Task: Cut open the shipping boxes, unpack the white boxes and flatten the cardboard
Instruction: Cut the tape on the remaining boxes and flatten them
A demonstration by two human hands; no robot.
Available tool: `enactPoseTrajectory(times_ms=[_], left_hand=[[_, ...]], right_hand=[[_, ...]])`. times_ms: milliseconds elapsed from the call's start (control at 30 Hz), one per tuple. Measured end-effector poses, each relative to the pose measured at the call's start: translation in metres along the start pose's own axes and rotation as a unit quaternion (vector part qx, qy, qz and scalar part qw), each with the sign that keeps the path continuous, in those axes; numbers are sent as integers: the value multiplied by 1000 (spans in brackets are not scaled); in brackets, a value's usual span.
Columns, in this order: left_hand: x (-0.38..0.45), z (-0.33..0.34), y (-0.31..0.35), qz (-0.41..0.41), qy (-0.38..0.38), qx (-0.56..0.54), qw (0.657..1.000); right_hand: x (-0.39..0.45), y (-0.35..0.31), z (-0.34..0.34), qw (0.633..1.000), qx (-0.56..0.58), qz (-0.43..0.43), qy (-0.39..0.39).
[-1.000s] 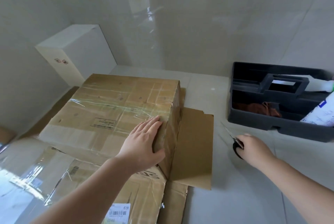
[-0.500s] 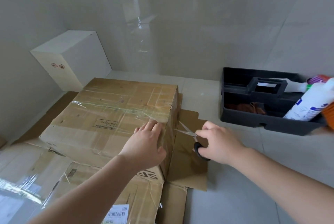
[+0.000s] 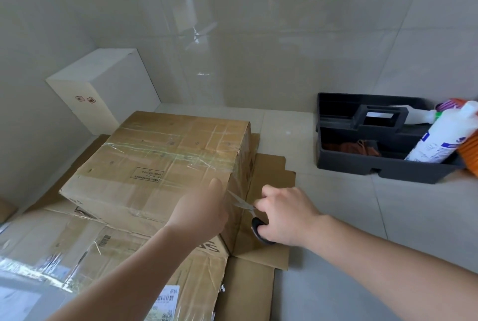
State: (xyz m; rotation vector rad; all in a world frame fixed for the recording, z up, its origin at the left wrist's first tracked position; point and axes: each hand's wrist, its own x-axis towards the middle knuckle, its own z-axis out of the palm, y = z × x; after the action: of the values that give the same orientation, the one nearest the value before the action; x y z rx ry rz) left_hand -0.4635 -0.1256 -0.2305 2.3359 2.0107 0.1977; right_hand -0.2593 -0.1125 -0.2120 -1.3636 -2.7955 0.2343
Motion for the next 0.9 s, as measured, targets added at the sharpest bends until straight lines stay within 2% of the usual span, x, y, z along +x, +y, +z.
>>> enactPoseTrajectory(times_ms=[533, 667, 900], left_hand=[[-4, -1, -2, 77, 36, -17, 996], [-8, -8, 1, 120, 36, -34, 991], [-8, -5, -1, 157, 81, -32, 984]], right_hand=[[-4, -3, -4, 999, -30, -15, 9], [-3, -5, -5, 999, -28, -15, 4], [-4, -9, -6, 999, -40, -21, 10]])
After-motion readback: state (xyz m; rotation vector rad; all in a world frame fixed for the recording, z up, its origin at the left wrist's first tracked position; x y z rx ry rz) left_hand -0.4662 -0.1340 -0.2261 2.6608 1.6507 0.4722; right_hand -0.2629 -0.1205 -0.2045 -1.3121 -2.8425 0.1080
